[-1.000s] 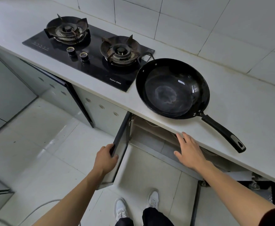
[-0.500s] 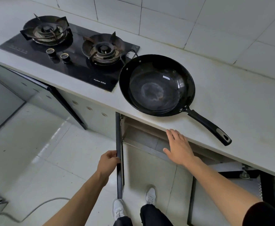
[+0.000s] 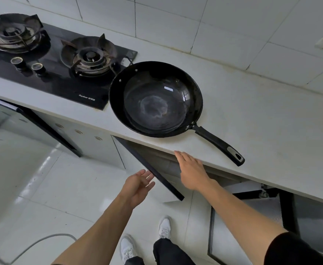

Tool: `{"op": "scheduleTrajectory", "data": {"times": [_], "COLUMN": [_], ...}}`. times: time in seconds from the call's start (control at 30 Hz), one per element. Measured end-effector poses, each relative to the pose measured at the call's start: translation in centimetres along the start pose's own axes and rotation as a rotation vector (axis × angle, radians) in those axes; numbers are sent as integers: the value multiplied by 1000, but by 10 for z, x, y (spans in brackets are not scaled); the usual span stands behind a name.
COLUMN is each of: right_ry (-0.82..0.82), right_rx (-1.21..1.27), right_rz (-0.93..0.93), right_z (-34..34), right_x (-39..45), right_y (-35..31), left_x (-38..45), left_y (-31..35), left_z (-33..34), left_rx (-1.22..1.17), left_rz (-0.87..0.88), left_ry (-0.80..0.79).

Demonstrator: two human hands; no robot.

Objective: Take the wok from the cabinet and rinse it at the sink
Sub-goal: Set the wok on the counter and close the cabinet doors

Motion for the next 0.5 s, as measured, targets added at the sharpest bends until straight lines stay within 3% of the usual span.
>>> {"op": "scheduleTrajectory", "data": {"times": [0.5], "right_ry": [59], "right_rx": [-13], "right_rz": [-29], "right_z": [13], "right_x": [2], "right_y": [8], "left_x": [41], "left_y": [-12], "left_z": [52], "left_rx": [-466], "left_rz": [-54], "left_ry": [-53]}}
Point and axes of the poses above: each hand's wrist, its own x-axis towards the middle knuckle, its own z-axis out of the palm, y = z × x, the point moved 3 cm from there along x, towards the middle knuckle, and after that the axes turned 15 degrees about -x, right-handed, at the moved point
